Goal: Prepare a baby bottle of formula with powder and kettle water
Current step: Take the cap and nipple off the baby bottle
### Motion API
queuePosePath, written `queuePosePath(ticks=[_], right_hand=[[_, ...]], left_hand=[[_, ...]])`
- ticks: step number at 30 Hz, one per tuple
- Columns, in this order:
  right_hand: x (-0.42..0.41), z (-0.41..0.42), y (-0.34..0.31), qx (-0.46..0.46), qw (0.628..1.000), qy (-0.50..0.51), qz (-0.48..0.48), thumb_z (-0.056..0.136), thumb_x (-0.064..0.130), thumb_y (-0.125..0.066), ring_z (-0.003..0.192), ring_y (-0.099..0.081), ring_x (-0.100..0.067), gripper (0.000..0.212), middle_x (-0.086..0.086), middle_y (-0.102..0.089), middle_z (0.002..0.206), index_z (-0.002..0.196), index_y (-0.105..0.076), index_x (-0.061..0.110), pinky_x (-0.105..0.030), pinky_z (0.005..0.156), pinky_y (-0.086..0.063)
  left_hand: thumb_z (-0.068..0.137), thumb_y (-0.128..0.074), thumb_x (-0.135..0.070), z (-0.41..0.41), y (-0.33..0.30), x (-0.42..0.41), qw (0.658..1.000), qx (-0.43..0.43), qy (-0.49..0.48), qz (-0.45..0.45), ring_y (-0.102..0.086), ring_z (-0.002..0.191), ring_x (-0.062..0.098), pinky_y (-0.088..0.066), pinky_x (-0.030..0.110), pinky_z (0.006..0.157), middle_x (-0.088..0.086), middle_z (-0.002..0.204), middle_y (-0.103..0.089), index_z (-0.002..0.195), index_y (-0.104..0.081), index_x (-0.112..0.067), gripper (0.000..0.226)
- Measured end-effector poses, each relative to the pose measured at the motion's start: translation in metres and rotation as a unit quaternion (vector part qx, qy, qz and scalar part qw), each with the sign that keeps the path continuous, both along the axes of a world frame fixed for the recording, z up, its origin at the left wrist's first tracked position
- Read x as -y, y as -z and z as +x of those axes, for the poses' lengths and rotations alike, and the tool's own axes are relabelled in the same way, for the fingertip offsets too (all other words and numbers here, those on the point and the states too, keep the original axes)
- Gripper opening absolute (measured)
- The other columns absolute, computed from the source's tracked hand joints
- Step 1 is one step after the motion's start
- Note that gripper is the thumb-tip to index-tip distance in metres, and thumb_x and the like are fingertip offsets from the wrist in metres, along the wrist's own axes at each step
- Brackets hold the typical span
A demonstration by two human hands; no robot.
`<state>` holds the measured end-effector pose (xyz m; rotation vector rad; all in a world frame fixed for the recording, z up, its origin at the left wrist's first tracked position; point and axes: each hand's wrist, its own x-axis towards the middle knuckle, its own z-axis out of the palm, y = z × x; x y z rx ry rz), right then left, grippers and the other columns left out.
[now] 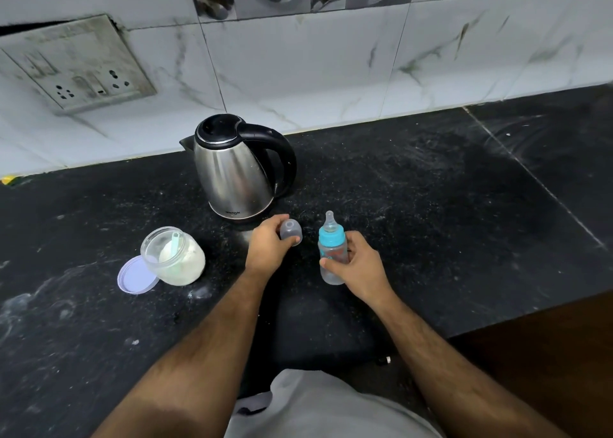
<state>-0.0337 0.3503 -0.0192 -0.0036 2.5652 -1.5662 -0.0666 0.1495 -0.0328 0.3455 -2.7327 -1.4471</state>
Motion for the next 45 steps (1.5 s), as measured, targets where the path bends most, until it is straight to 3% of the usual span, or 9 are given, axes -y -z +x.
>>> queuePosePath(ticks=[7,10,14,22,29,34,37,42,45], right_hand=[[0.000,0.002,-0.001,-0.004,1.000,-0.010,-0.012,0.074,0.028,-0.084,0.099,-0.066,-0.006,0.054,0.008,-0.069,0.108,0.120,-0.055,0.022,-0.026,0.087,-0.053],[0.001,0.002,-0.001,0.005,0.999,-0.017,-0.035,0.074,0.029,-0.084,0.099,-0.067,-0.006,0.055,0.008,-0.070,0.108,0.121,-0.055,0.024,-0.026,0.087,-0.054],[0.010,0.005,-0.007,0.074,0.986,-0.068,-0.134,0.077,0.021,-0.081,0.098,-0.068,-0.007,0.047,0.005,-0.072,0.106,0.119,-0.059,0.021,-0.031,0.088,-0.054],[0.040,0.013,-0.035,0.195,0.913,-0.218,-0.284,0.076,0.027,-0.072,0.095,-0.066,-0.013,0.042,-0.005,-0.071,0.098,0.114,-0.063,0.011,-0.026,0.083,-0.052],[0.057,0.015,-0.045,0.133,0.947,-0.245,-0.160,0.085,0.011,-0.069,0.077,-0.062,-0.003,0.012,0.007,-0.064,0.078,0.095,-0.066,0.018,-0.025,0.076,-0.050],[0.067,0.020,-0.039,0.064,0.982,-0.172,-0.041,0.077,0.027,-0.070,0.078,-0.067,-0.013,0.014,0.004,-0.070,0.081,0.089,-0.064,0.025,-0.044,0.082,-0.057],[0.071,0.025,-0.039,0.035,0.991,-0.125,0.031,0.072,0.035,-0.068,0.077,-0.067,-0.011,0.020,0.005,-0.070,0.081,0.090,-0.061,0.028,-0.042,0.076,-0.057],[0.077,0.027,-0.039,-0.052,0.967,-0.090,0.231,0.081,0.041,-0.059,0.075,-0.066,-0.021,0.031,0.003,-0.067,0.084,0.101,-0.055,0.018,-0.034,0.064,-0.051],[0.073,0.021,-0.041,-0.068,0.963,-0.094,0.244,0.080,0.041,-0.061,0.072,-0.063,-0.018,0.030,0.007,-0.064,0.080,0.100,-0.056,0.019,-0.032,0.063,-0.047]], left_hand=[[0.074,-0.084,-0.022,0.001,0.002,-0.001,1.000,0.005,0.014,-0.027,-0.051,0.130,0.018,-0.038,0.030,0.111,0.004,0.142,-0.054,0.143,-0.048,-0.014,0.078],[0.082,-0.077,-0.029,0.010,-0.005,-0.002,0.997,-0.057,-0.050,-0.017,-0.057,0.122,0.011,-0.044,0.031,0.106,-0.002,0.134,-0.061,0.137,-0.055,-0.016,0.061],[0.094,-0.064,-0.026,0.026,-0.036,-0.007,0.986,-0.094,-0.020,0.140,-0.069,0.097,0.008,-0.054,0.024,0.087,-0.005,0.100,-0.074,0.106,-0.072,-0.015,0.018],[0.084,-0.062,-0.045,0.038,-0.062,0.005,0.928,0.038,0.162,0.332,-0.060,0.123,0.018,-0.050,0.036,0.103,0.006,0.130,-0.065,0.125,-0.063,-0.011,0.053],[0.080,-0.063,-0.016,0.044,-0.064,0.002,0.906,0.051,0.057,0.416,-0.068,0.103,0.025,-0.055,0.039,0.090,0.015,0.102,-0.073,0.105,-0.064,-0.006,0.027],[0.082,-0.062,-0.008,0.044,-0.069,-0.007,0.910,0.052,0.010,0.412,-0.068,0.083,0.012,-0.055,0.028,0.073,0.006,0.085,-0.070,0.102,-0.061,-0.009,0.020],[0.087,-0.060,-0.001,0.043,-0.073,-0.014,0.923,0.050,-0.033,0.381,-0.066,0.072,0.009,-0.054,0.024,0.066,-0.001,0.075,-0.070,0.097,-0.062,-0.013,0.015],[0.075,-0.062,-0.010,0.044,-0.069,-0.028,0.934,0.026,-0.108,0.339,-0.057,0.070,0.025,-0.054,0.046,0.074,0.014,0.071,-0.060,0.083,-0.062,-0.005,0.009],[0.081,-0.069,-0.012,0.043,-0.069,-0.029,0.910,0.040,-0.138,0.389,-0.062,0.080,0.023,-0.055,0.043,0.082,0.015,0.087,-0.064,0.098,-0.060,-0.013,0.019]])
